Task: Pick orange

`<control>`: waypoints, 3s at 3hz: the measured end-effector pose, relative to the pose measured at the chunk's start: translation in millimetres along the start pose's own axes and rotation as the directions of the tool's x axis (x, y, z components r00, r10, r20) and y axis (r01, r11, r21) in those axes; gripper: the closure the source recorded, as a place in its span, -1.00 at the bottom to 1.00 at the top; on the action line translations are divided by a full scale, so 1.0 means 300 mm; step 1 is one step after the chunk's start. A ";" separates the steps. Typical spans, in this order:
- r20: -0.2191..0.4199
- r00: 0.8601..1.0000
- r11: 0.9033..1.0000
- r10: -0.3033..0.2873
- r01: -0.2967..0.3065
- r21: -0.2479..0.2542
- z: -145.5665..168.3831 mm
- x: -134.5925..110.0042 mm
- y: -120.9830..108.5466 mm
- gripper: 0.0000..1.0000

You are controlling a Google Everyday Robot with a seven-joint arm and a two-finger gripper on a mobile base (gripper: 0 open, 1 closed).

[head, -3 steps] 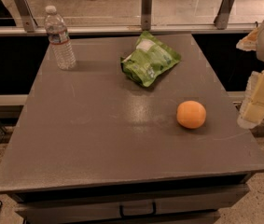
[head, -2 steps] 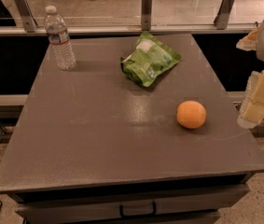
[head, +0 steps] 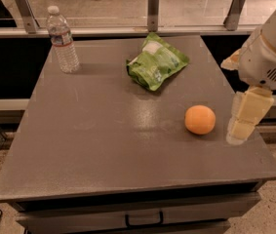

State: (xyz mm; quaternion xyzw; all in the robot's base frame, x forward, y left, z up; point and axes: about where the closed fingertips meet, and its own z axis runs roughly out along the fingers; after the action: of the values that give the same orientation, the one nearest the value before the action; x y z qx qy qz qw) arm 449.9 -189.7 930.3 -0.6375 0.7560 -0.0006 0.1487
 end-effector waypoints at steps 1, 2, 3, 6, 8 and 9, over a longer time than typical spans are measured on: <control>0.008 1.000 0.999 -0.005 0.005 -0.037 0.082 0.007 -0.006 -1.00; 0.025 1.000 0.997 -0.011 0.013 -0.076 0.178 -0.002 -0.007 -1.00; 0.038 0.999 0.995 -0.013 0.017 -0.097 0.224 -0.013 -0.004 -1.00; 0.047 0.998 0.989 -0.033 0.039 -0.144 0.284 -0.064 0.030 0.14; 0.048 0.997 0.989 -0.057 0.063 -0.131 0.186 -0.126 -0.020 1.00; 0.072 0.994 0.988 -0.084 0.093 -0.123 0.110 -0.178 -0.046 1.00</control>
Offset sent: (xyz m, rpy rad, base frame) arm 0.0201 0.0129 -0.0709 0.0427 0.0912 0.0425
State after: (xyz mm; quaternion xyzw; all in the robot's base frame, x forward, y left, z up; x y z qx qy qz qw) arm 478.2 -134.5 913.4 -0.6783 0.7200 0.0619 0.1330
